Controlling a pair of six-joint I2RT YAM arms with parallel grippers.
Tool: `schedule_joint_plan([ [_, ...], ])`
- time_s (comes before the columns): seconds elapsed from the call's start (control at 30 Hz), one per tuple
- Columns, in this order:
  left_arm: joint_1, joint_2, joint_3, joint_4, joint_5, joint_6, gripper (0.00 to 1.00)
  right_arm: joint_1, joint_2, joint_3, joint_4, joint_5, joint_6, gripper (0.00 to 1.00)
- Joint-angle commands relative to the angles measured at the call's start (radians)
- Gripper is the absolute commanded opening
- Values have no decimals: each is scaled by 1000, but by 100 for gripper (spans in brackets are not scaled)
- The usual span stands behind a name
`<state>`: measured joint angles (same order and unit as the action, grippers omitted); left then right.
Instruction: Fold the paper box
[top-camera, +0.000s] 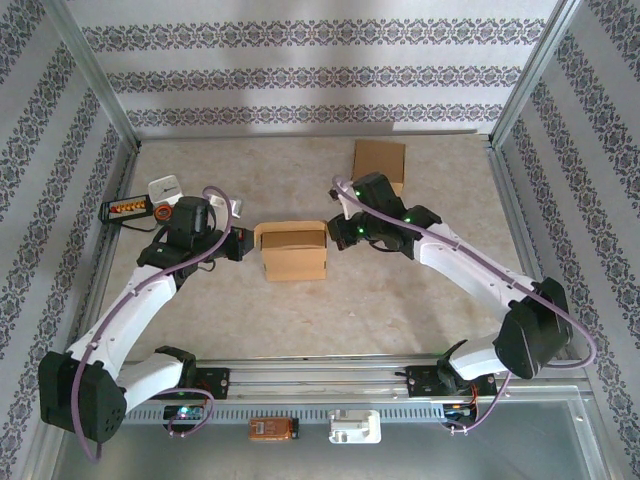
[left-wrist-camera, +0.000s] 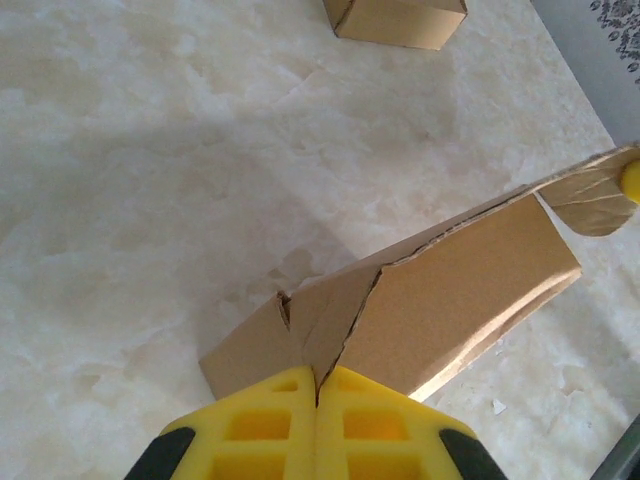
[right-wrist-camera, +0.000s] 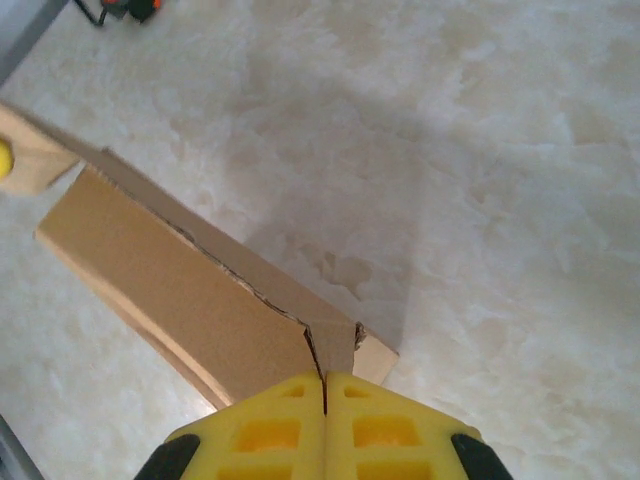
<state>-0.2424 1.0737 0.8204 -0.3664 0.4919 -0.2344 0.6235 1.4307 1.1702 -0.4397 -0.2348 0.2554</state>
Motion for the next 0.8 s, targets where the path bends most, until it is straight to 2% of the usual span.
schedule_joint_plan([
  [0.0, -29, -30, 13, 63, 4, -50, 0, -11, 19, 17, -20, 20, 210, 6],
  [0.33, -110, -43, -18, 114, -117, -30, 0, -22, 20, 26, 12, -40, 403, 8],
  [0.77, -127, -35, -35, 127, -161, -36, 0, -10, 31, -30, 19, -57, 446, 8],
])
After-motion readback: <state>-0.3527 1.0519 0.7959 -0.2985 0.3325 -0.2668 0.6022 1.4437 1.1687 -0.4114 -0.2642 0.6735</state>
